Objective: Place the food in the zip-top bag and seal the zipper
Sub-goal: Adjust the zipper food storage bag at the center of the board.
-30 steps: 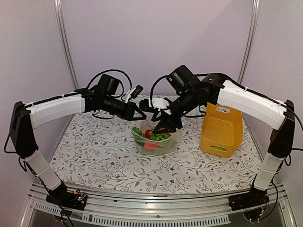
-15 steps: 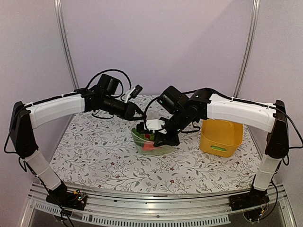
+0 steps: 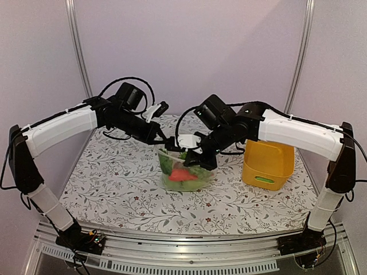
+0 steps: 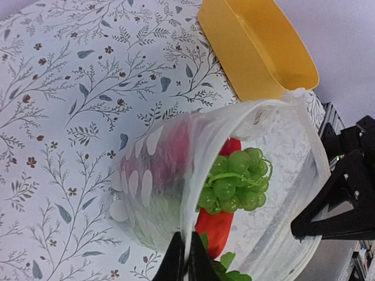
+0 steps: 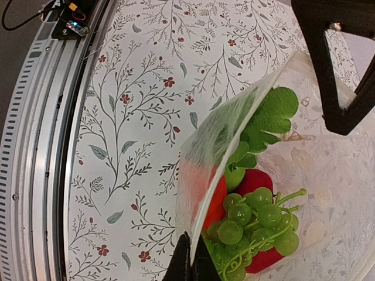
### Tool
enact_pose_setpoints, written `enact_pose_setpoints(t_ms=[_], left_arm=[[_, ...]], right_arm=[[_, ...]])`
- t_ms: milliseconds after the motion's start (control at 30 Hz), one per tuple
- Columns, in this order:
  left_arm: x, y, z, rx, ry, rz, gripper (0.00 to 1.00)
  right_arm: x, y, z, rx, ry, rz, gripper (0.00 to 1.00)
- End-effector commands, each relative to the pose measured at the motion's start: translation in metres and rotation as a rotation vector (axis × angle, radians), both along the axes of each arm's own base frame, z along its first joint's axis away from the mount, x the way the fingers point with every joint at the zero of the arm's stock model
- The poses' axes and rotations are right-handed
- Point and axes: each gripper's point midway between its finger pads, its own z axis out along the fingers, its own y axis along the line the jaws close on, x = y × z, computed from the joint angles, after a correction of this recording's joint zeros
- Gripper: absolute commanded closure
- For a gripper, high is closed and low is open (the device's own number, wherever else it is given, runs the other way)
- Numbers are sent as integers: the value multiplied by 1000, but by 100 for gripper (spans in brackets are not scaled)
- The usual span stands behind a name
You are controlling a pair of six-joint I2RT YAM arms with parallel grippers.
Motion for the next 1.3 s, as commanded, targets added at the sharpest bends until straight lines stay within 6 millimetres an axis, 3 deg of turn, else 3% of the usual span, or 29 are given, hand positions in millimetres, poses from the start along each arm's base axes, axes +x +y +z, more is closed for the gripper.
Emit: enact_pose_setpoints(t_ms=[0,33,100,233,300,600,667,767,833,933,1067,1167,1267], left_arm=[[-13,-20,38,-26,-74,-69,99],[-14,-23,47,-42,-104,-77,100],[-10,-20,48,-25,-134,-68,100],[3,-13,25,98,-129,-53,72],[10,-16,19,112,-130,-53,66],[28,-19,8,141,-103,-40,100],[30,-18,9,136,-118,-33,100],[33,-13,10,114,-132,-17,100],[36,-11,9,92,-141,-3,100],[38,-8,9,49,-146,5,100],[36,-4,7,17,-132,7,100],[34,-3,7,-1,-132,2,100],[33,-1,9,-25,-129,0,100]], right_arm=[[9,8,26,69,-45,-32,100],[11,9,30,75,-52,-36,100],[11,8,31,77,-54,-38,99],[10,11,25,69,-34,-31,98],[9,12,20,63,-23,-27,98],[12,11,16,50,-30,-33,97],[12,8,17,42,-31,-40,91],[16,-8,23,40,-14,-57,75],[26,-29,27,54,1,-92,65],[49,-75,37,103,37,-196,61],[89,-158,41,135,31,-416,57],[115,-224,24,98,27,-588,57],[126,-268,11,68,31,-685,56]])
